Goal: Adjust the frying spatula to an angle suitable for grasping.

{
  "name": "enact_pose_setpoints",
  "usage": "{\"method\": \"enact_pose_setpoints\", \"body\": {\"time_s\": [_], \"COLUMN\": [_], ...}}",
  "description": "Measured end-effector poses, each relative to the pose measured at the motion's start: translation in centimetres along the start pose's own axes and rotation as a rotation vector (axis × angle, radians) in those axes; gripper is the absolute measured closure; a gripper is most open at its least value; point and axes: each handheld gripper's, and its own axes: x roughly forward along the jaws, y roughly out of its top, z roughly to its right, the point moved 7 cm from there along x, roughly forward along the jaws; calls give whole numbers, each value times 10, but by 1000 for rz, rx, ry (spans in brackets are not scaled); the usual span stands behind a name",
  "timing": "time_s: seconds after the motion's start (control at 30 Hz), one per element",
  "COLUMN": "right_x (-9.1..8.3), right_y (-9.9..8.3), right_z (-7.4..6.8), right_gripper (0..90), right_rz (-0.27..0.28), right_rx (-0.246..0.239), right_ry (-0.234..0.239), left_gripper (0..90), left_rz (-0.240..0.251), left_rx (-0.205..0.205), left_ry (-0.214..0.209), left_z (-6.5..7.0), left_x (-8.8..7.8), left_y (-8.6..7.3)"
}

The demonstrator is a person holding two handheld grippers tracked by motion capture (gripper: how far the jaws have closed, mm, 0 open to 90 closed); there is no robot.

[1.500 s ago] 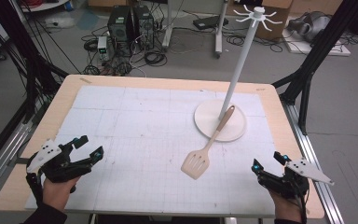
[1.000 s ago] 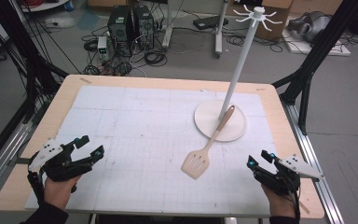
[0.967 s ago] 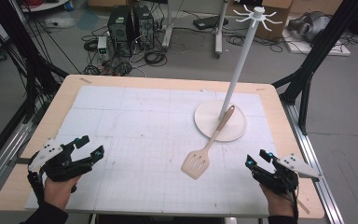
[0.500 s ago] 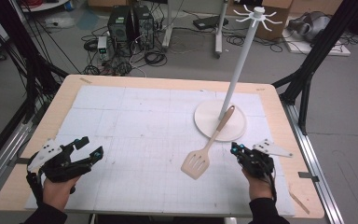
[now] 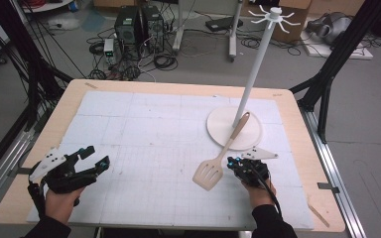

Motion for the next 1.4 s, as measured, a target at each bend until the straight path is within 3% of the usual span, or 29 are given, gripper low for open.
{"method": "enact_pose_setpoints", "body": {"time_s": [0.23,0.5,1.1,1.27,1.37,1.4], "right_x": [12,18,23,25,26,22], "right_y": [-9,-13,-6,-5,-3,0], "right_z": [-8,-11,-36,-38,-38,-35], "right_gripper": [891,891,892,891,842,835], "right_rz": [-65,-99,-98,-100,-97,-73], "right_rx": [-4,-3,-44,-39,-37,-26], "right_ry": [41,63,140,143,158,155], "left_gripper": [284,285,287,292,293,293], "left_rz": [-9,-15,-28,-30,-32,-30], "left_rx": [0,0,-3,0,-2,-2], "left_ry": [0,-1,3,5,6,8], "left_z": [-1,-1,-2,-2,-2,-3], "left_x": [1,1,3,2,2,1], "left_y": [-1,-2,-4,-4,-4,-4]}}
